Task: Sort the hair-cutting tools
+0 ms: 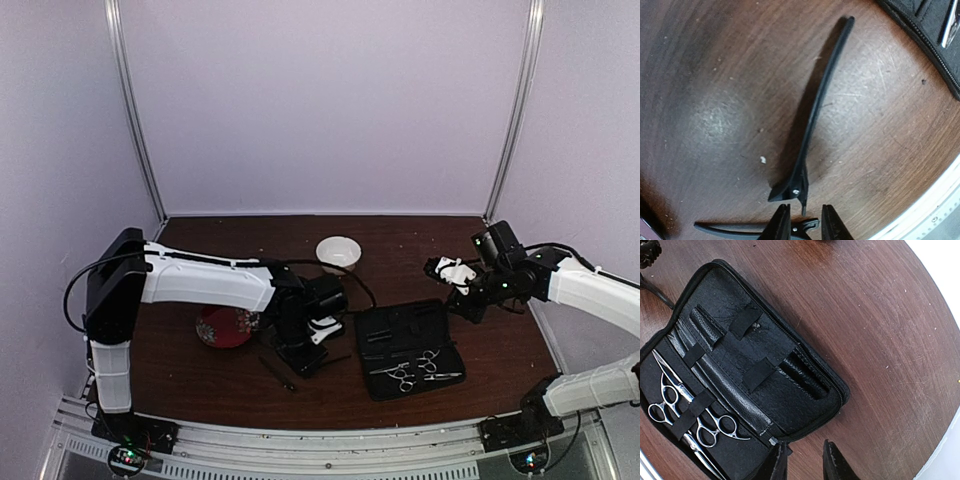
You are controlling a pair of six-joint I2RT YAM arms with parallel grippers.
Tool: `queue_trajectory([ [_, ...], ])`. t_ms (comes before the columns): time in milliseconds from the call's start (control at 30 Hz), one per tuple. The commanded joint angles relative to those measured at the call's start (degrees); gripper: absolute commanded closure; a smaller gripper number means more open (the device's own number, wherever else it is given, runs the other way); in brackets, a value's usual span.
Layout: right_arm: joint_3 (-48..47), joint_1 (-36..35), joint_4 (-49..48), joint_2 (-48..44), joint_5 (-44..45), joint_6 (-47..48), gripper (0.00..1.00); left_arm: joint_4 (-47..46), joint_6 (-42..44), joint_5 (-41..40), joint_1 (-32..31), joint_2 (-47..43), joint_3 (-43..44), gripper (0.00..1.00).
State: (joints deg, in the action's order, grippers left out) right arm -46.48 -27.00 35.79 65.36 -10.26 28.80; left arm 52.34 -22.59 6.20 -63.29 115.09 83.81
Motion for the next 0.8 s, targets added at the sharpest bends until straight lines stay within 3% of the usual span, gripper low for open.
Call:
queue_trajectory([
  [0,-0.09,0.19,0.33,0.03,0.33,0.56,0.75,0.03,-1.14,-0.79,-0.52,-0.74,0.92,0.75],
  [467,0.05,0.20,0.33,-0.15,0.51,0.55,0.75,0.93,-0.79,-2.16,-0.52,2.36,1.66,0.80],
  [767,0.00,0.20,0.37,-0.06,0.46,0.36,0.75,1.10,-0.70,-5.53,-0.52,2.14,2.38,1.00],
])
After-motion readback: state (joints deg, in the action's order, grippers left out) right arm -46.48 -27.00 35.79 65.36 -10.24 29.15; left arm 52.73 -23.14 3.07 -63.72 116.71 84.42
